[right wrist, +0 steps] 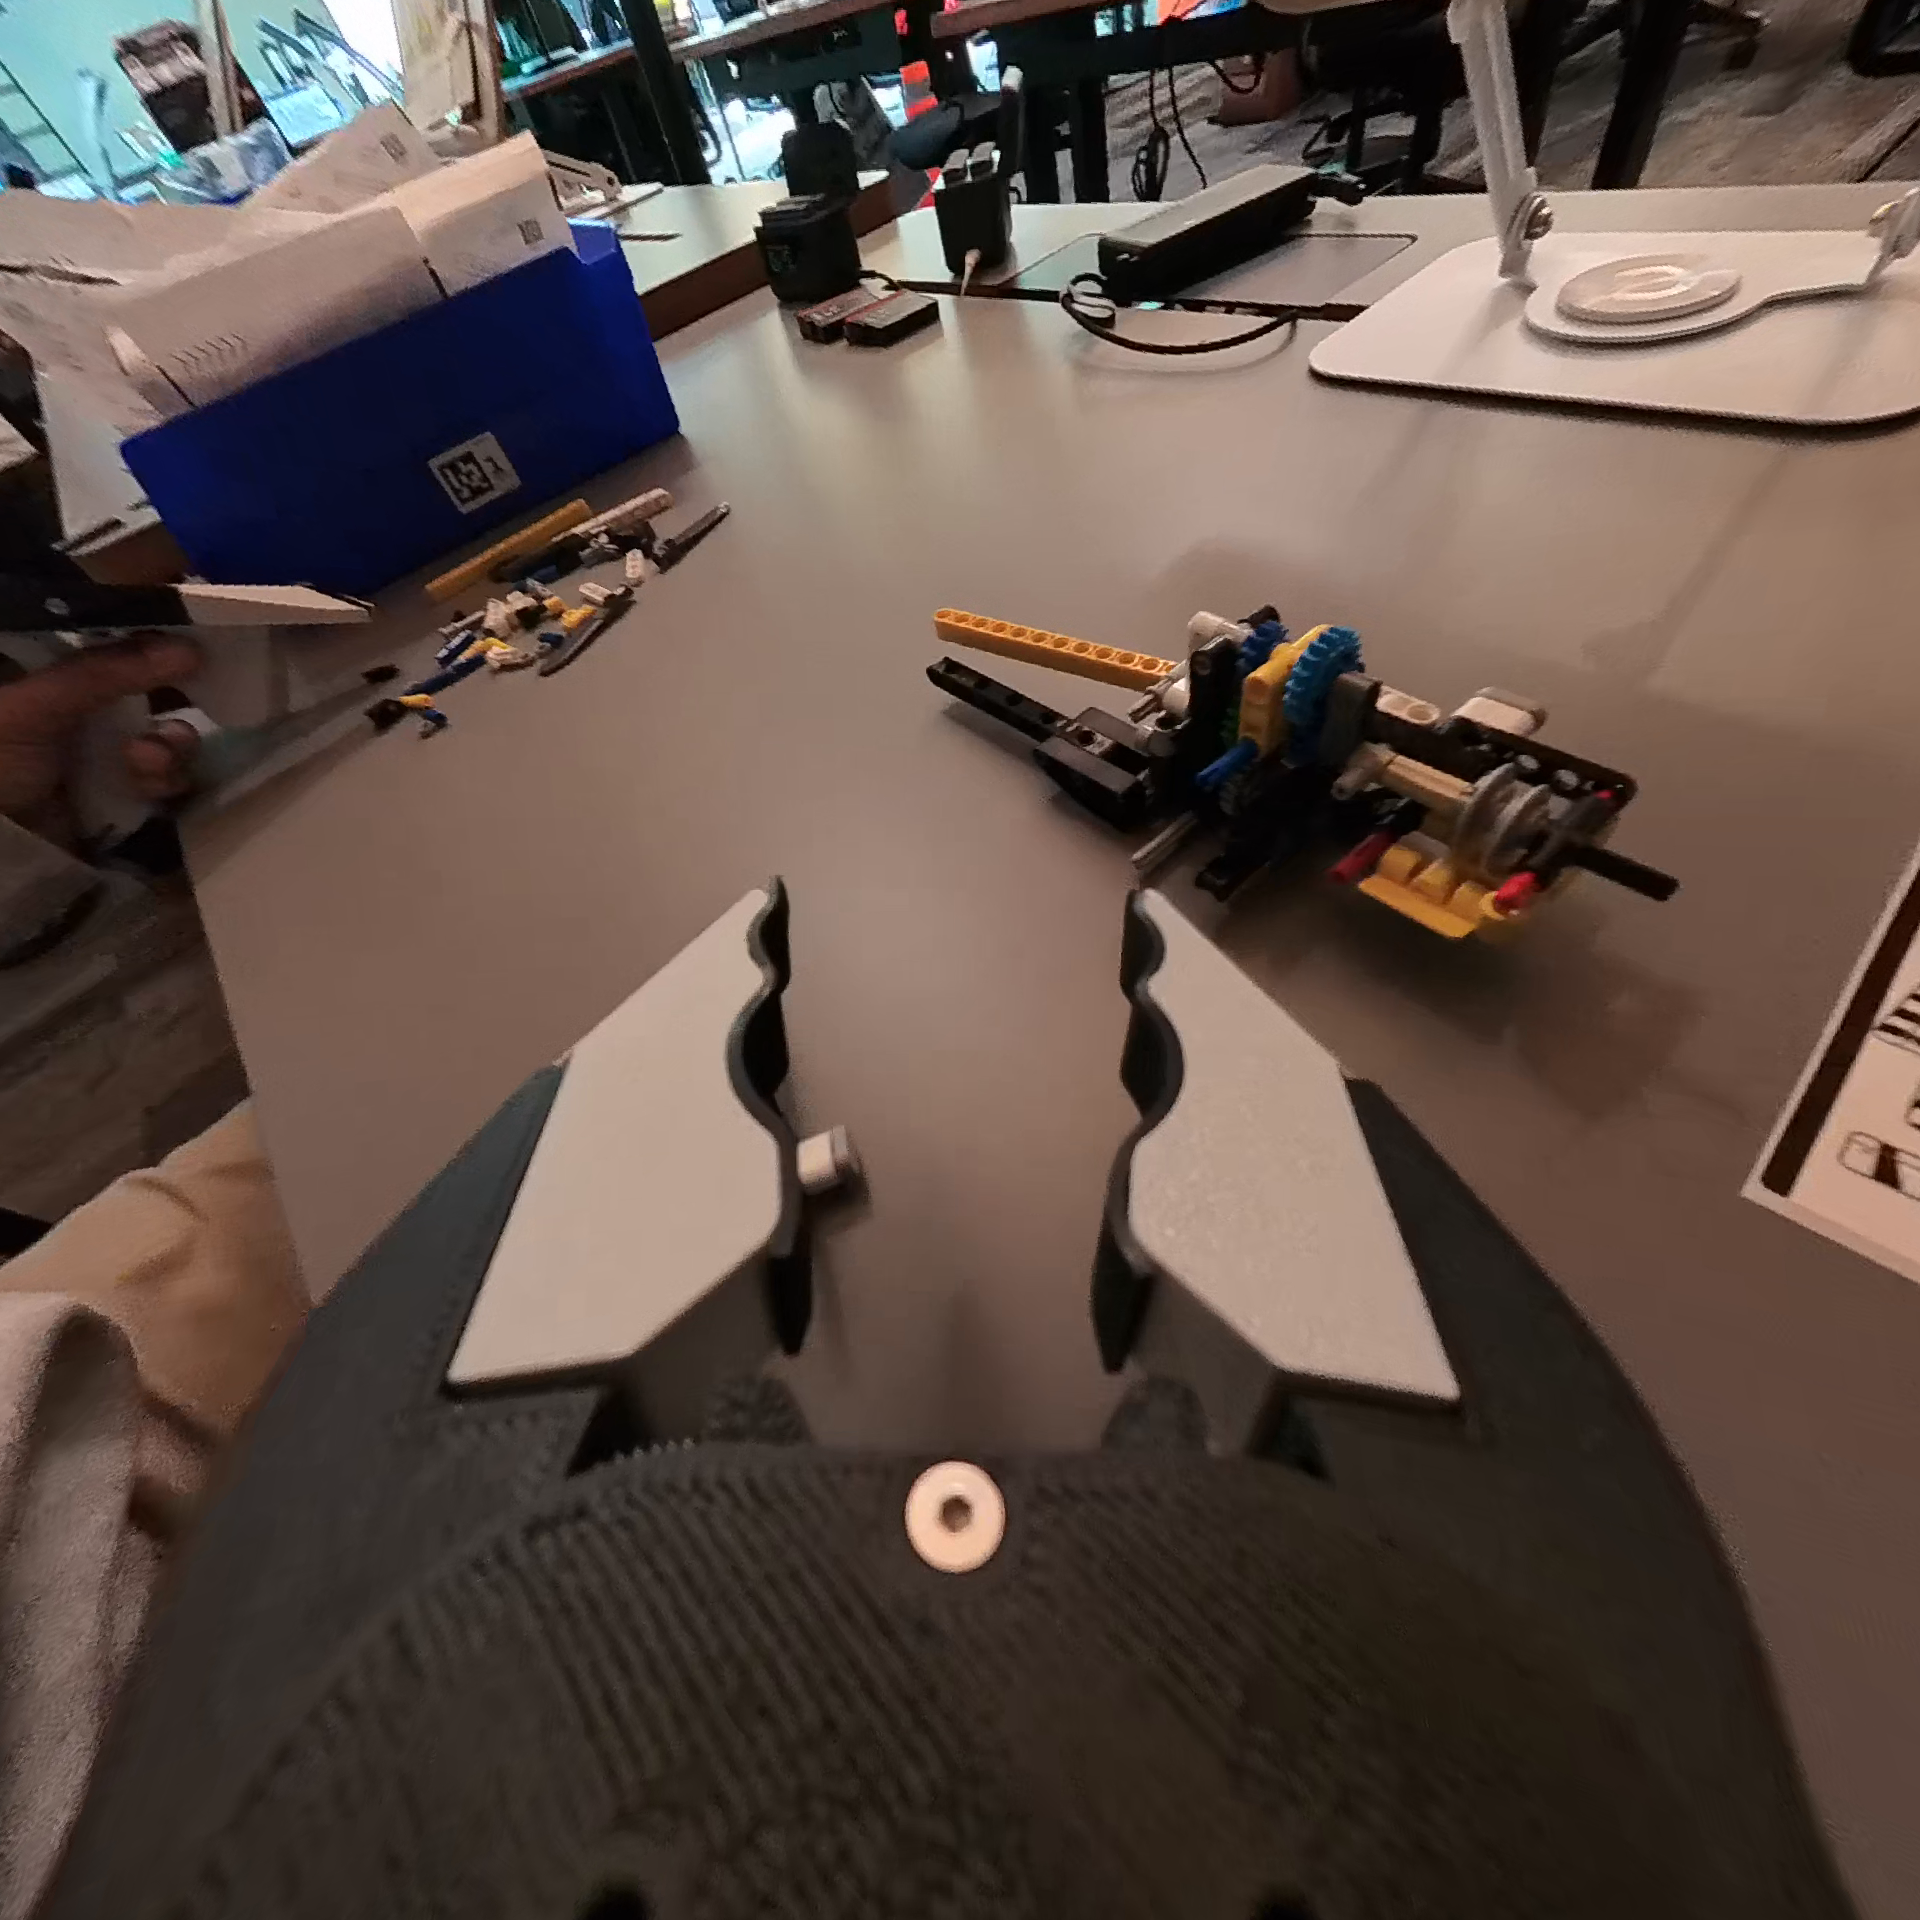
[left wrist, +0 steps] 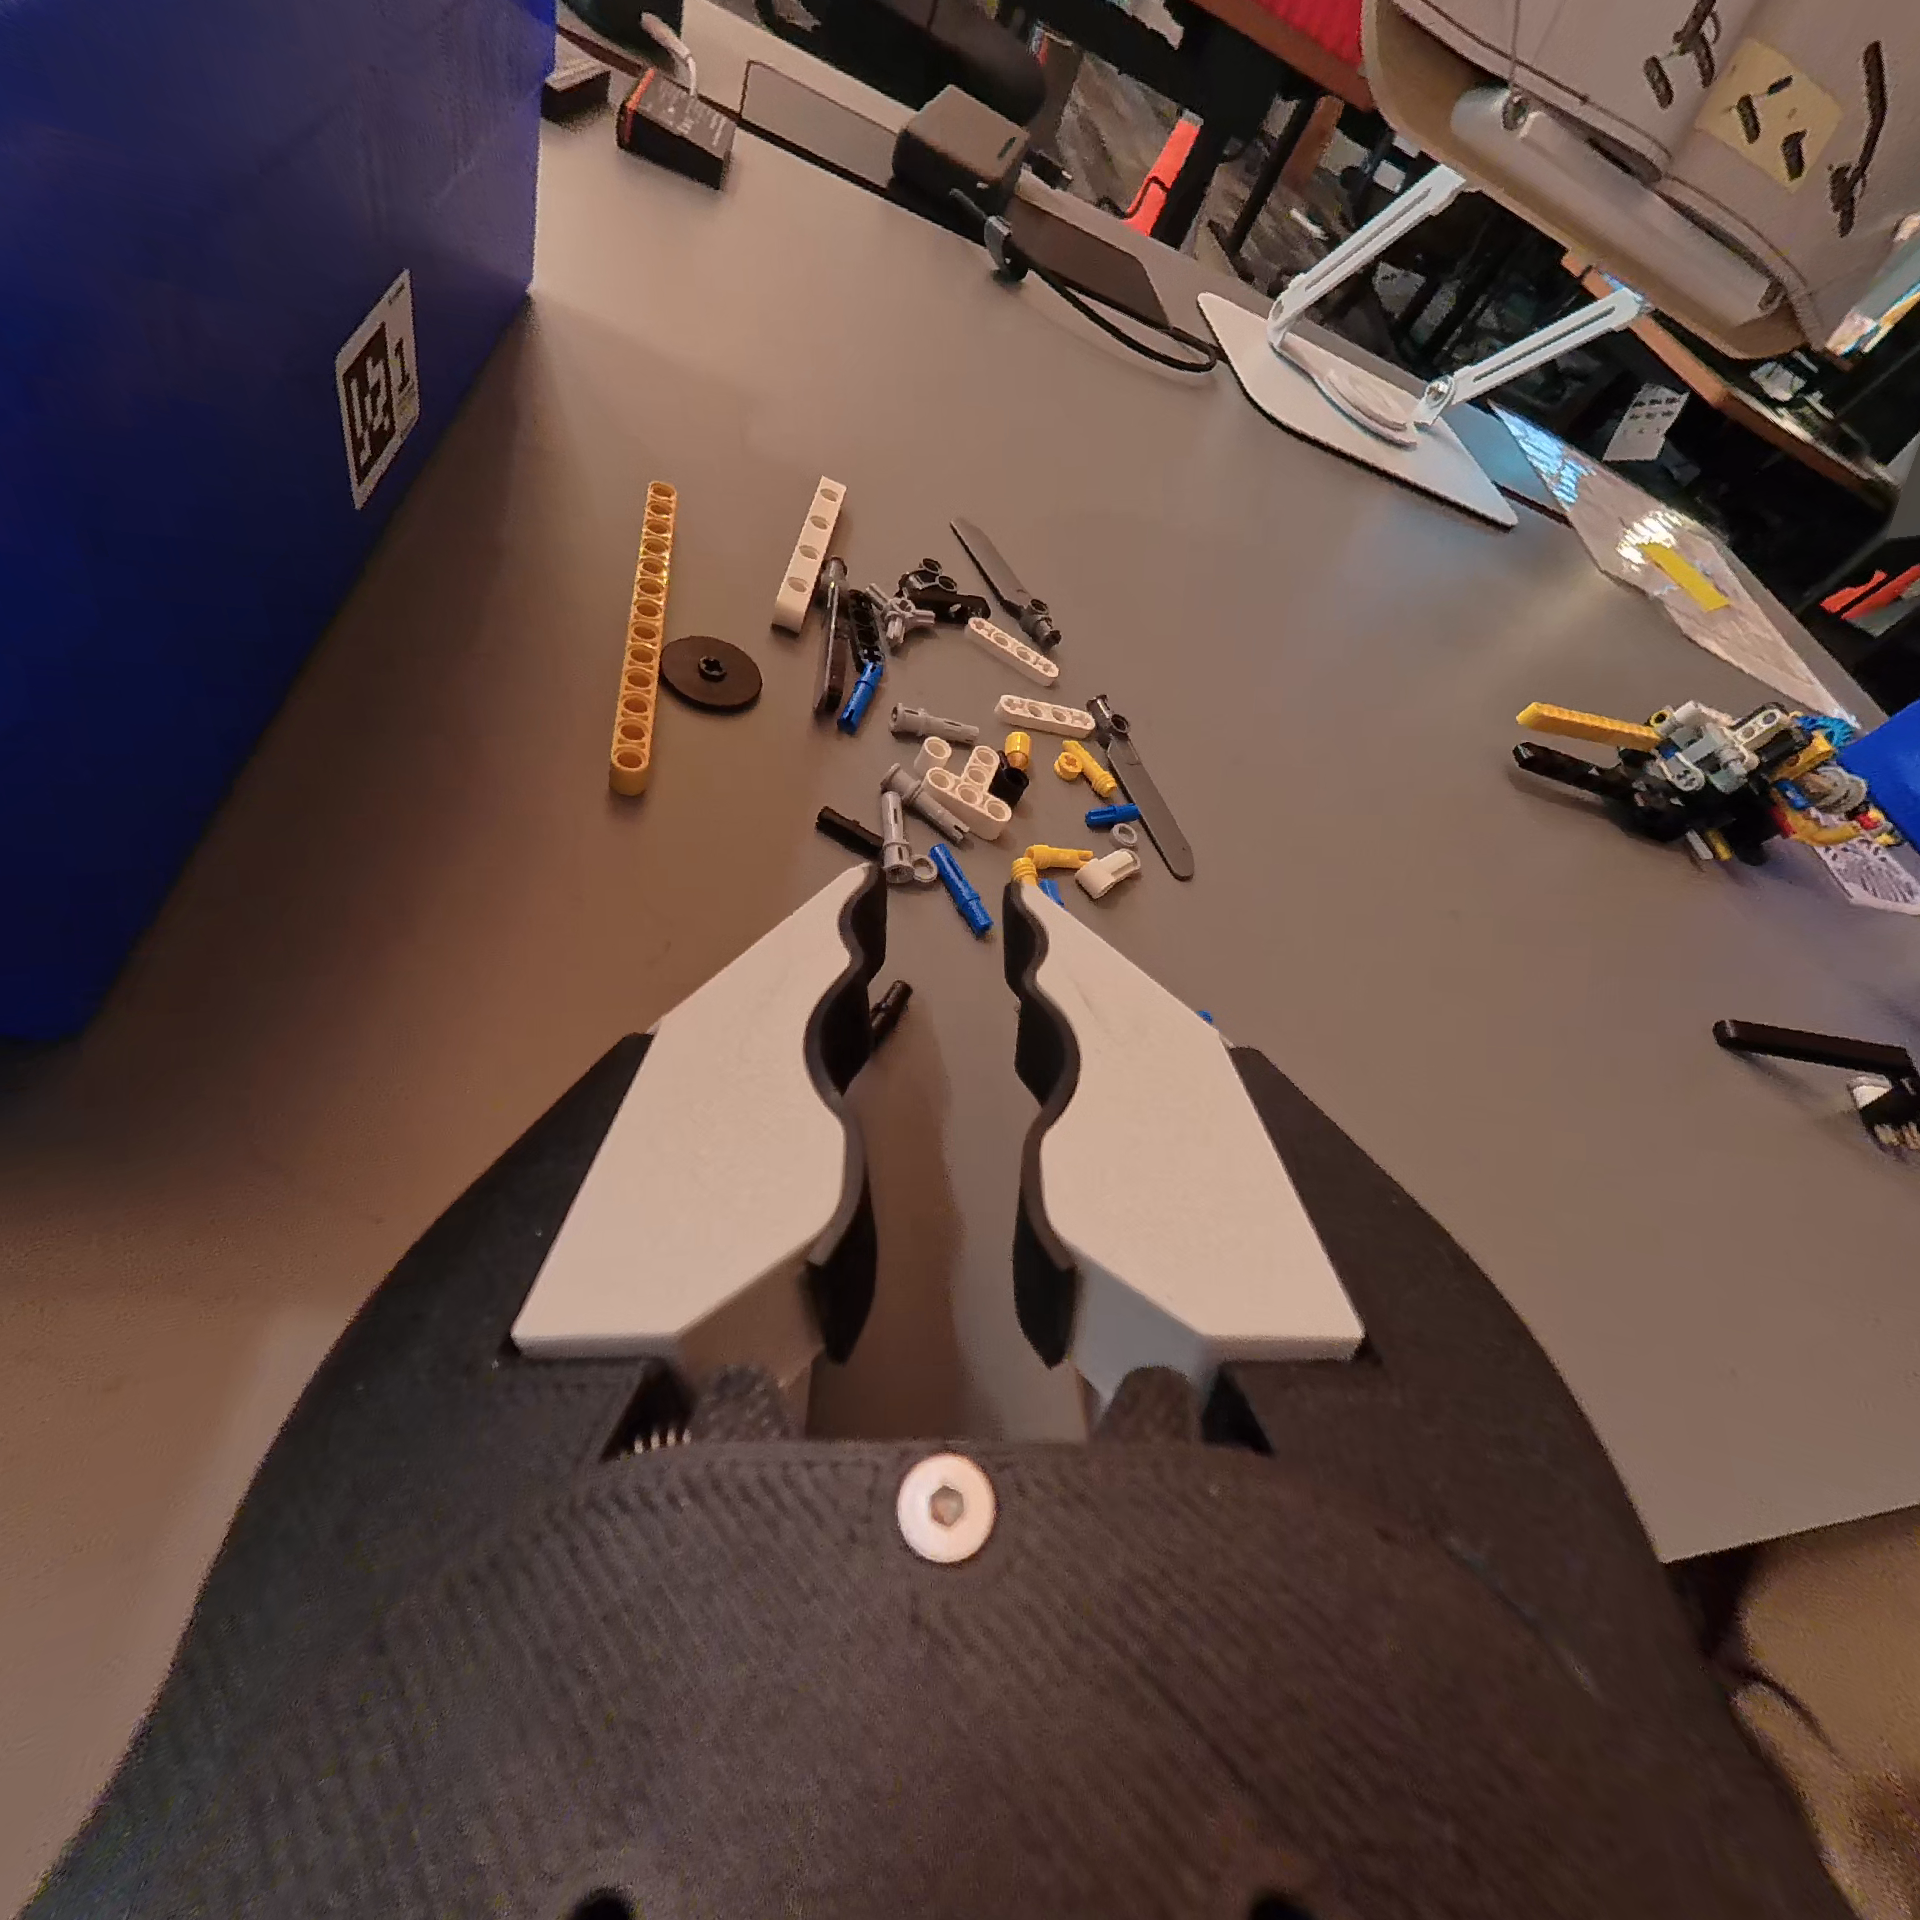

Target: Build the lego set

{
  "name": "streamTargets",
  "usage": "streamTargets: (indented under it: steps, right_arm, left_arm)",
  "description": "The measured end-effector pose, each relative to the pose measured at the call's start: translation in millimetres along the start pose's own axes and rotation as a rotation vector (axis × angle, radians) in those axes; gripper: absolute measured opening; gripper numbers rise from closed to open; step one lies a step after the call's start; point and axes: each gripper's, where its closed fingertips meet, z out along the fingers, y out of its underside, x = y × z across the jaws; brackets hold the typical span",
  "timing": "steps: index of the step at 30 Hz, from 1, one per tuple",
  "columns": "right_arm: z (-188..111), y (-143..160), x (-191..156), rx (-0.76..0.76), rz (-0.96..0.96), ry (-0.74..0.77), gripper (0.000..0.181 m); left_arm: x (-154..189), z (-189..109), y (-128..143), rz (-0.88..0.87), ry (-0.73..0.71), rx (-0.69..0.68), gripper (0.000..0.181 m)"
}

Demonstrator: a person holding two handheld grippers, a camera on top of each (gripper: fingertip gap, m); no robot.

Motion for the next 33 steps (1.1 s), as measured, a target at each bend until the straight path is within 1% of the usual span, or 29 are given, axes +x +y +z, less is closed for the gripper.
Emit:
streamTargets:
  steps: [4,6,10,12,15,17,21,24,26,28,33]
  right_arm:
    - [-3,-1,-6,0.016,0.048,-0.050,0.063]
    - [-4,1,-9,0.008,0.055,-0.066,0.063]
    - [-5,5,-17,-0.010,0.027,-0.075,0.064]
    - [-6,8,-22,-0.018,0.007,-0.088,0.060]
    - [-10,9,-31,-0.009,-0.025,-0.101,0.050]
    - [-13,9,-37,0.000,-0.053,-0.113,0.040]
    - [-19,6,-50,0.039,-0.140,-0.127,0.012]
    - [-20,4,-53,0.060,-0.220,-0.098,0.000]
    - [-19,6,-54,0.052,-0.250,-0.094,0.000]
    - [-18,10,-56,0.031,-0.248,-0.103,0.002]
    - [-22,11,-54,0.031,-0.227,-0.100,0.004]
  left_arm:
    - [2,-3,-2,0.040,-0.008,0.004,0.018]
    - [3,-8,-7,0.041,-0.008,0.028,0.017]
    - [3,-15,-16,0.005,0.010,0.076,0.016]
    - [4,-16,-20,-0.007,0.017,0.091,0.017]
    - [5,-18,-23,-0.006,0.016,0.111,0.016]
    - [6,-19,-26,-0.001,0.016,0.120,0.014]
    - [6,-18,-30,0.001,0.009,0.130,0.012]
    - [5,-18,-32,0.010,0.000,0.139,0.011]
    - [3,-17,-34,0.012,-0.007,0.142,0.011]
    - [-4,-18,-37,0.000,-0.035,0.158,0.016]
    - [-13,-23,-54,-0.058,-0.054,0.248,0.022]
